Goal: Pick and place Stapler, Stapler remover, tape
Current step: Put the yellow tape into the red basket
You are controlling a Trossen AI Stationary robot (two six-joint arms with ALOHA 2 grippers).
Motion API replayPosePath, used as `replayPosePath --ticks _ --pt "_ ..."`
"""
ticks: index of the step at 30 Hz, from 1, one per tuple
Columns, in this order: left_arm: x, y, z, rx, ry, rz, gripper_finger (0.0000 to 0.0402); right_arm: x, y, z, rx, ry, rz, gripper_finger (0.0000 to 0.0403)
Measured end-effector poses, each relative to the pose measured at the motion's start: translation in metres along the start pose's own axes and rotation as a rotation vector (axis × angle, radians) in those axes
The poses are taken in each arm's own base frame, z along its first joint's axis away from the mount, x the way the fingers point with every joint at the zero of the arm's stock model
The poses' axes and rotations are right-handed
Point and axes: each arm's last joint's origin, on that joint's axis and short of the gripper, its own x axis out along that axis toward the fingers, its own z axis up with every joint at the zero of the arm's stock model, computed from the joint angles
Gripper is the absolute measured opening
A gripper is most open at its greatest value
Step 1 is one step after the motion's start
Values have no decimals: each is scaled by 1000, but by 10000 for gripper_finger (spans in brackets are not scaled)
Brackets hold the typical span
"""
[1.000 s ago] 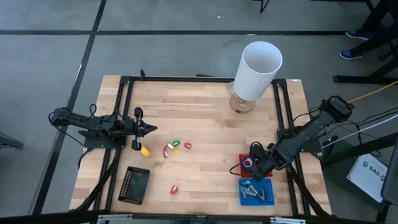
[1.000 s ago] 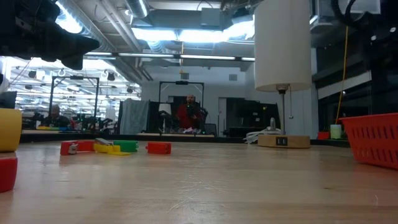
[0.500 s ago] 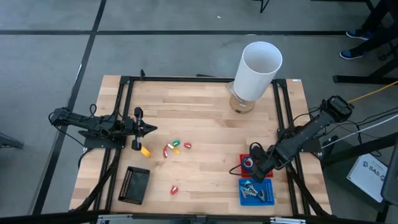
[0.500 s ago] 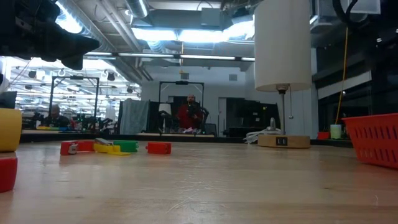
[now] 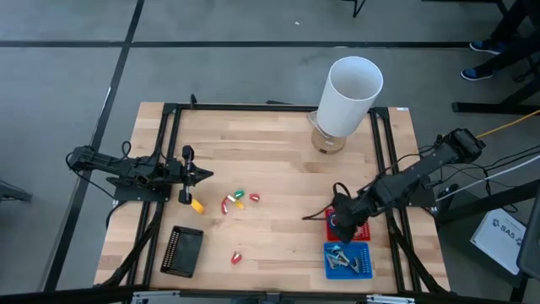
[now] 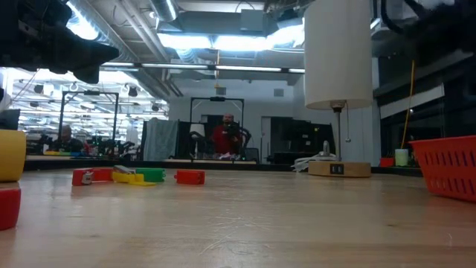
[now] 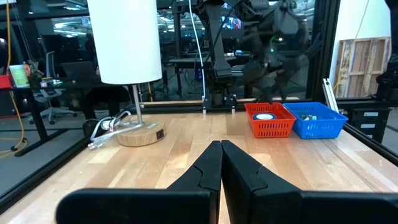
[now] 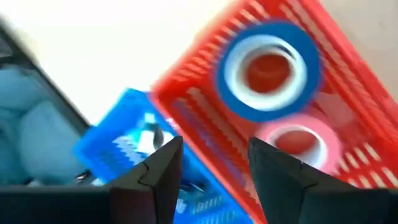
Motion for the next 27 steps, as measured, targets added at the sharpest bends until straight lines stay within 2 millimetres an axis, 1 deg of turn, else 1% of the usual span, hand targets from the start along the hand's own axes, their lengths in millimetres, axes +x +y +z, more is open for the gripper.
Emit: replayPosePath --ticks 3,8,11,14,17,19,21,24,27 --pt "0 0 0 0 0 0 4 -8 10 7 -43 -43 58 181" --pt "0 0 0 0 0 0 4 -22 30 15 -199 -200 162 181" --pt "0 0 0 0 0 0 4 -29 41 20 -335 -348 215 181" --pt "0 0 0 0 0 0 4 -36 52 27 -515 -540 239 181" --pt "0 0 0 0 0 0 4 -45 62 34 -696 -761 207 181" --pt "0 0 0 0 0 0 4 -50 66 39 -789 -915 137 181" --pt "0 0 0 0 0 0 4 -52 66 42 -855 -1026 47 181" --pt "0 0 0 0 0 0 4 -52 63 50 -922 -1087 -34 181" --pt "0 0 0 0 0 0 4 -52 58 63 -905 -1076 -27 181"
